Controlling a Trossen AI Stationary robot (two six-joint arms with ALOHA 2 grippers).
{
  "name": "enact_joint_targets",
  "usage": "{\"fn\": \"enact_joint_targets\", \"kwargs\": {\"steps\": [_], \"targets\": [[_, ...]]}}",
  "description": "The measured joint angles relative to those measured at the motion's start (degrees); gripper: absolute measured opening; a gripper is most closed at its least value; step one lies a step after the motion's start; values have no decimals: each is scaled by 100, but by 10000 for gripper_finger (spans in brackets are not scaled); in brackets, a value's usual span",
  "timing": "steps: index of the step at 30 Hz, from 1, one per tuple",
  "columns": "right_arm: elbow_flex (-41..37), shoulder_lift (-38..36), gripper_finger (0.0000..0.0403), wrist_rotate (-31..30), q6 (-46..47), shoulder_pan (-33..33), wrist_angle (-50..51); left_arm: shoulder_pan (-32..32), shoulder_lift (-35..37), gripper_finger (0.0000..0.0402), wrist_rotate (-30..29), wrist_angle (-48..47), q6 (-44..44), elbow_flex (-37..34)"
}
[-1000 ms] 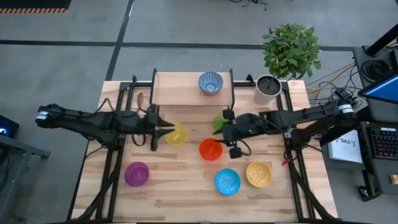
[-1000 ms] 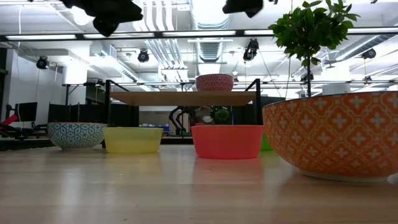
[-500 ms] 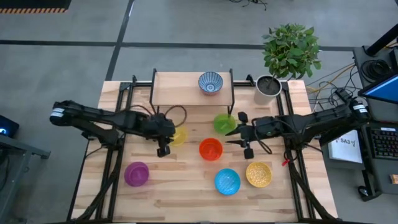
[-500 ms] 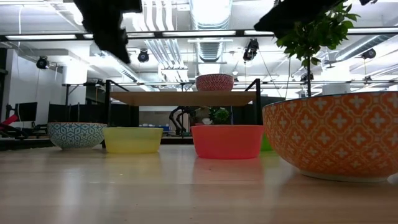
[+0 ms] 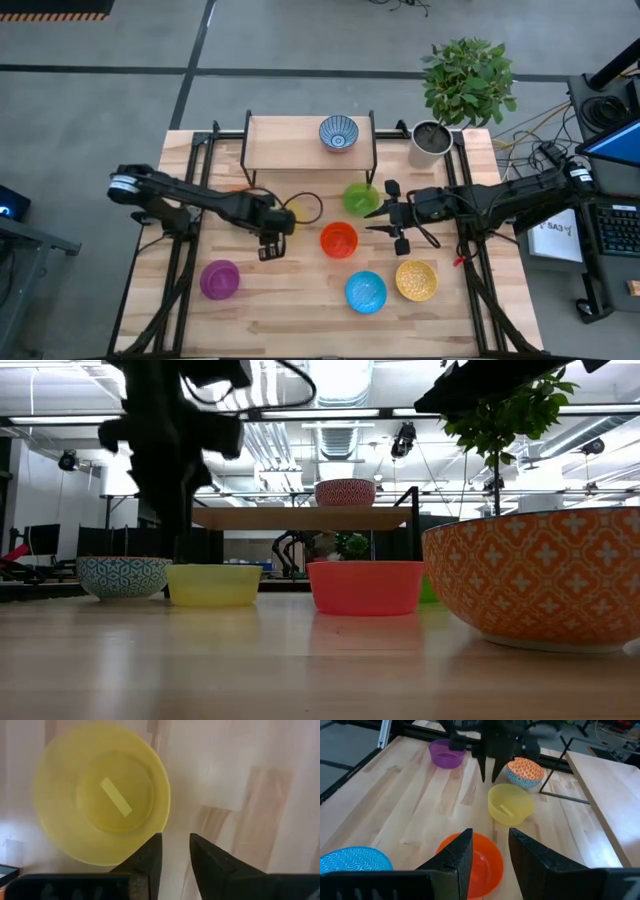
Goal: Place and stack bowls onto a shelf
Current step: Put the yellow bowl on the shelf
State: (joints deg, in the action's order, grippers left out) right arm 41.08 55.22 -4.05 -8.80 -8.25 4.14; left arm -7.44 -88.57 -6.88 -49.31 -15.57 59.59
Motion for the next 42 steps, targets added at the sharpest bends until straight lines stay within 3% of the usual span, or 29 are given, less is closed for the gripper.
{"fn": "enact_joint_targets", "kwargs": {"steps": [9, 14, 19, 28, 35, 42], "targets": [[-6, 2, 116, -2, -17, 0, -2, 4, -757, 175, -453, 113, 357, -7], [-6, 2, 116, -2, -24, 0, 0, 4, -1063, 192, -467, 266, 584, -7], [-6, 2, 116, -4, -34, 0, 1, 0, -1233, 155, -443, 267, 643, 39], [-6, 2, 116, -46, -42, 2, 9, -1, -1127, 9, -391, 264, 622, 39], [-6, 4, 116, -46, -24, 0, 23, -109, -1053, 2, 270, -147, 659, 488], [-6, 4, 116, -46, -85, 0, 29, -233, -1048, 0, 311, -1283, 1573, 2045]]}}
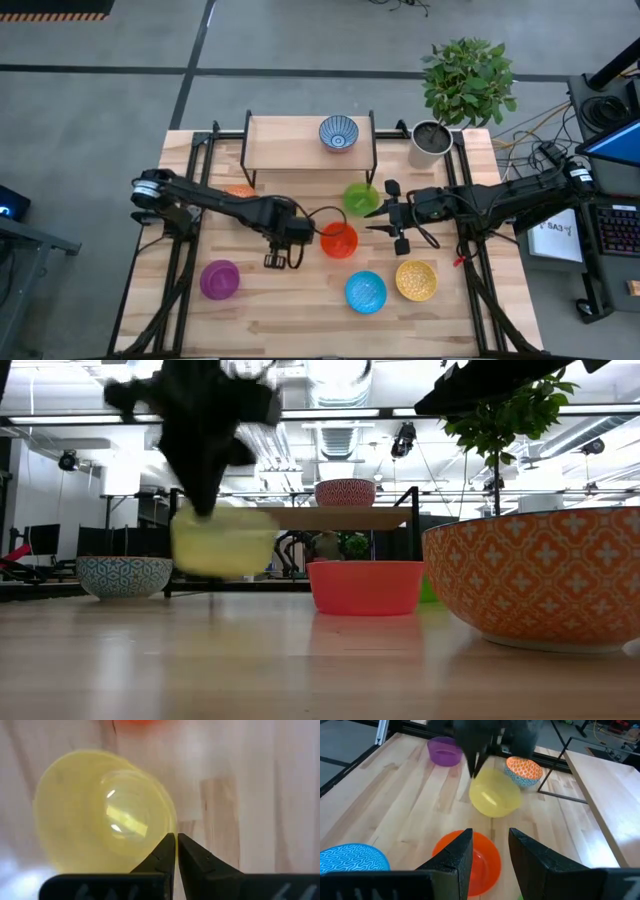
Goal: Place and stack bowls onto a shelf
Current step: Put the yellow bowl on the shelf
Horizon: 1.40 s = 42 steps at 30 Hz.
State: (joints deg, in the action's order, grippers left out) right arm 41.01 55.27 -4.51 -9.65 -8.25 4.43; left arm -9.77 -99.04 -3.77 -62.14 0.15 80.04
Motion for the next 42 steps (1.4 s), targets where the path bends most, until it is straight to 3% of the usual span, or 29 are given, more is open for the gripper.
{"fn": "enact_joint_targets", "kwargs": {"steps": [8, 13, 20, 27, 30, 35, 42], "targets": [[0, 2, 116, 0, -9, 2, 2, 552, 12, 0, -994, -1415, 991, 1881], [0, 2, 116, 0, -20, 2, 2, 1336, 57, 0, -1128, -1893, 1291, 2496], [0, 2, 116, 0, -35, 2, 2, 2685, 79, 0, -1025, -1730, 1905, 2569], [0, 2, 116, 0, -47, 2, 4, 3788, 81, 0, -724, -1695, 1880, 2357], [0, 2, 116, 0, -72, 2, 3, 4028, 81, 0, -631, -1611, 1834, 2331], [0, 2, 116, 0, -83, 2, 2, 4225, 81, 0, 24, -1381, 1779, 2331], [0, 2, 116, 0, -85, 2, 2, 4230, 81, 0, 39, -1380, 1446, 2331]]}}
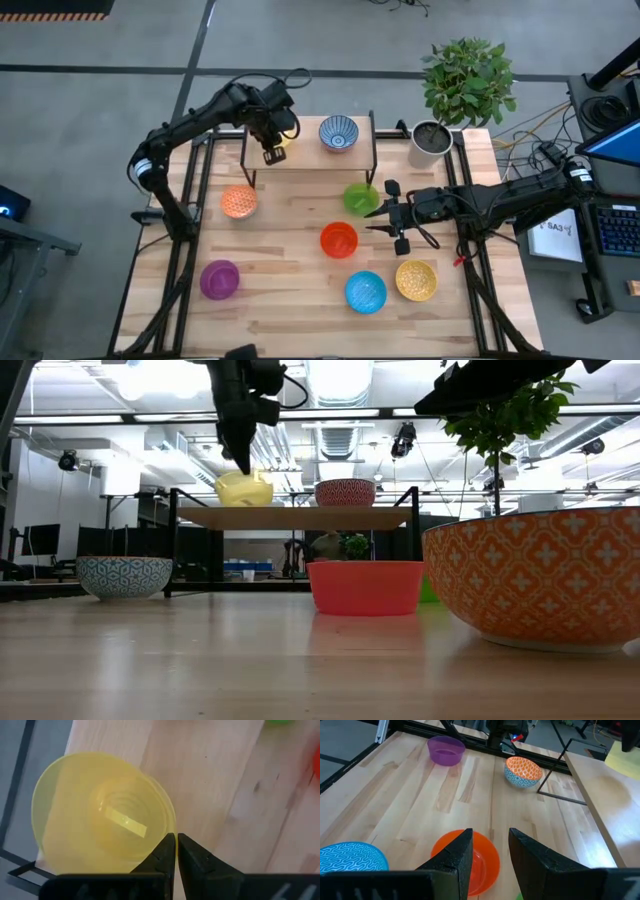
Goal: Place and stack bowls onto a shelf
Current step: Put the yellow bowl on the shelf, then stack the yellow patterned bowl on top of the blue patterned bowl on the shelf
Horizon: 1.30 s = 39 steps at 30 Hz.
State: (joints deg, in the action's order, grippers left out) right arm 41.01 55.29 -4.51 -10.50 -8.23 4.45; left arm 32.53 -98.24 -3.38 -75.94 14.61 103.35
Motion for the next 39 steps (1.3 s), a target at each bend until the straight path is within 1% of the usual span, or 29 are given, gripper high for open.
{"fn": "enact_joint_targets", "kwargs": {"steps": [8, 13, 21, 25, 34, 39], "targets": [[0, 0, 116, 0, 0, 0, 0, 0, -2, 0, -24, 121, -66, -44], [0, 0, 116, 0, 17, 0, 0, 4, -7, 0, -59, 408, -67, -321], [0, 0, 116, 0, 25, 0, 0, 4, -7, 2, -63, 391, -208, -638], [0, 0, 116, 0, 24, 0, 0, 4, -7, 22, -63, 397, -199, -688], [0, 0, 116, 0, 39, 0, 0, -64, 6, 91, -59, 378, -250, -620], [0, 0, 116, -1, 43, 0, 0, -188, 195, 108, -55, 450, -528, -522]]}}
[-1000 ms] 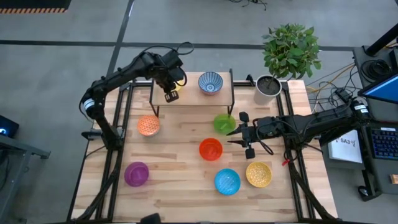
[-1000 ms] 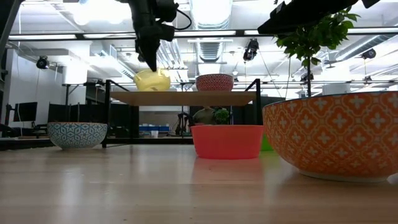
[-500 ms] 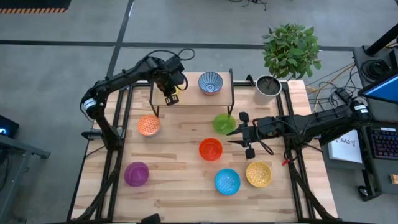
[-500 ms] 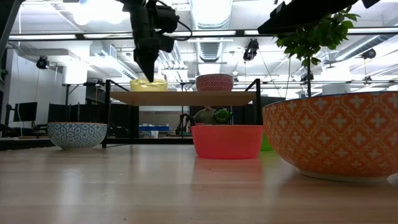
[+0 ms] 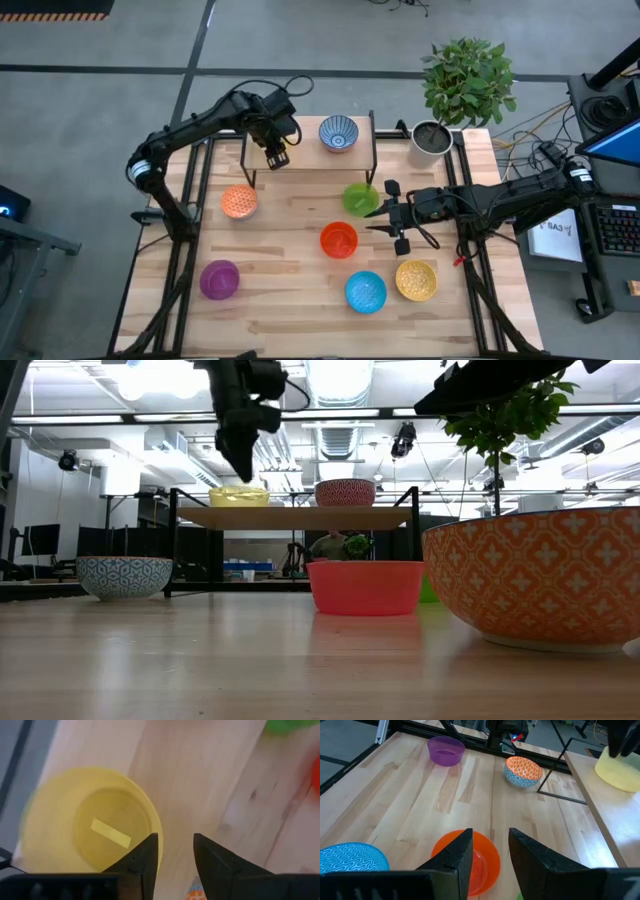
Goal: Place and stack bowls onto a shelf
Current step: Stack the yellow patterned bowl on top of the blue patterned bowl on the shelf
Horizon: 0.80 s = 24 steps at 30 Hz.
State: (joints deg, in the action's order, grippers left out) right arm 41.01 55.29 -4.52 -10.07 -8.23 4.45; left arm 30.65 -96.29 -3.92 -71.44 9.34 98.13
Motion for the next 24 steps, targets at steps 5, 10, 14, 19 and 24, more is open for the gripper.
{"fn": "enact_joint_targets", "kwargs": {"steps": [5, 10, 14, 19, 24], "targets": [[0, 0, 116, -6, 220, 0, -4, -341, 439, 109, 0, 491, -336, -173], [0, 8, 116, -6, 643, 0, -8, -1095, 1277, 109, 4, 1684, -748, -1124], [0, 95, 116, -14, 1016, 0, -77, -1861, 2077, 109, -30, 3130, -1050, -2245], [0, 392, 116, -377, 1355, 1, -622, -2759, 2876, 109, -677, 5100, -973, -3535], [252, 787, 112, -607, 1745, 119, -702, -3239, 3477, 109, -1414, 6451, -424, -4419]]}}
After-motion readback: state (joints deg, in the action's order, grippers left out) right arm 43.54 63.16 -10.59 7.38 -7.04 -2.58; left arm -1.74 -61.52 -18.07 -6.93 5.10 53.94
